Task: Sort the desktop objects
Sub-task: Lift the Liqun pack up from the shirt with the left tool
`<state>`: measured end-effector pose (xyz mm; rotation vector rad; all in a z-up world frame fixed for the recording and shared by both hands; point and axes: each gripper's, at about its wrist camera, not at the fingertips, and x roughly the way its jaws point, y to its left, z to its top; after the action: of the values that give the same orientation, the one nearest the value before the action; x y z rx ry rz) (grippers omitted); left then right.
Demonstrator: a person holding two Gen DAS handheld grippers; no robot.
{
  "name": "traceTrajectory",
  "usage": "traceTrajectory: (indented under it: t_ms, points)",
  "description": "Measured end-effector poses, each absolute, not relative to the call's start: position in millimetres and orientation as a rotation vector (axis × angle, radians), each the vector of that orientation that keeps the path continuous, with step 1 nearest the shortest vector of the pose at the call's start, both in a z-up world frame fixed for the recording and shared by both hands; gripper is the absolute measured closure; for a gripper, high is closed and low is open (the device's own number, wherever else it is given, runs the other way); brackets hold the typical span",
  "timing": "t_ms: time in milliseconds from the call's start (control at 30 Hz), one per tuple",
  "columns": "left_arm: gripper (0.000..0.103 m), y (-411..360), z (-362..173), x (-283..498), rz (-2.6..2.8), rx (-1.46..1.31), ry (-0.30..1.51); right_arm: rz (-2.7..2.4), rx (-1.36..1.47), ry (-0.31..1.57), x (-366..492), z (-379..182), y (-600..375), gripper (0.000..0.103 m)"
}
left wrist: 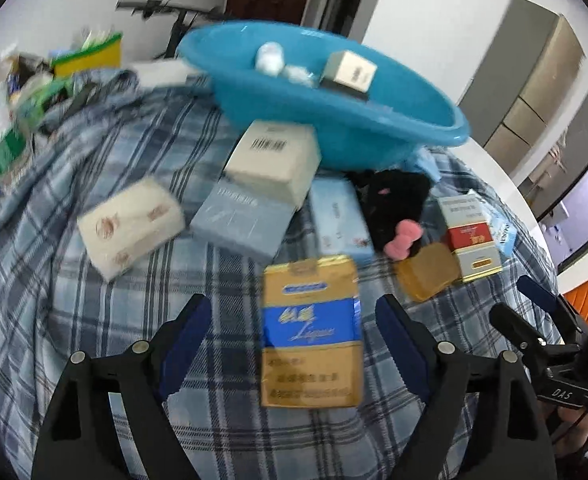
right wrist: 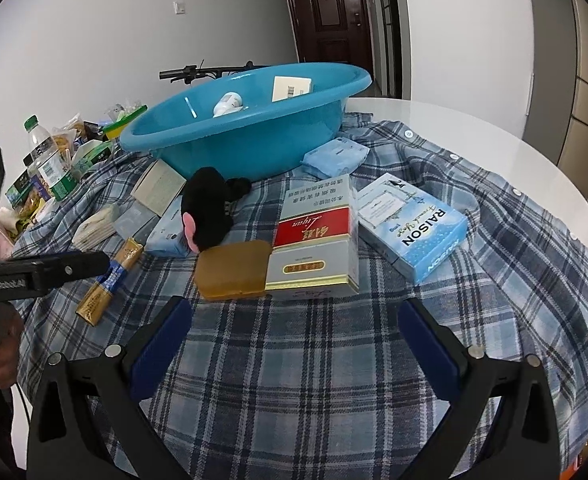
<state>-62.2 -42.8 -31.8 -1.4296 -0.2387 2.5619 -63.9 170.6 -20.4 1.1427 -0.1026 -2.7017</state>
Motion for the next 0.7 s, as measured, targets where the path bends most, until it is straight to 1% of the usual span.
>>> traceTrajectory:
  t_ms: [133, 300, 333, 367, 433, 500, 567, 633, 700]
  points:
    - [0.017, -41.5, -46.5, -63.6, 2.476, -1.480, -0.287, -2.695, 1.146, -0.086, -63.5, -21.1, 167.4, 0.000]
    - [0.017, -29.6, -54.4, -65.5, 2.519, -1.469, -0.227, -2.700, 1.152, -0.096, -63.7, -21.1, 169.0, 0.000]
    - [0.020, -28.5, -54.1, -65.8, 2.524, -1.466, -0.223, -2.699, 1.156, -0.099, -64.0, -21.7, 169.4, 0.000]
    - [0.032, -27.5, -53.3, -65.6, 2.526, -1.457, -0.221, -2.699, 1.160, -0.101, -64.3, -22.4, 169.5, 0.000]
    - [0.046, -26.3, -52.6, -65.4, 2.554, -1.461, -0.201, -2.700, 1.163, -0.104, -64.3, -22.9, 171.4, 0.000]
    - [0.046, -28.9, -51.7, -66.0, 2.545, -1.453, -0.238, -2.700, 1.166, -0.112, -64.7, -23.5, 173.1, 0.000]
    - [0.047, -28.7, -47.5, -63.7, 2.559, -1.433, -0.230, -2.699, 1.167, -0.118, -65.1, -23.9, 173.7, 0.000]
    - [0.047, -24.6, -40.6, -59.1, 2.605, -1.397, -0.157, -2.696, 1.170, -0.120, -65.4, -24.5, 174.1, 0.000]
    - [0.047, -18.2, -34.9, -54.1, 2.660, -1.371, -0.037, -2.692, 1.173, -0.118, -65.6, -25.0, 173.6, 0.000]
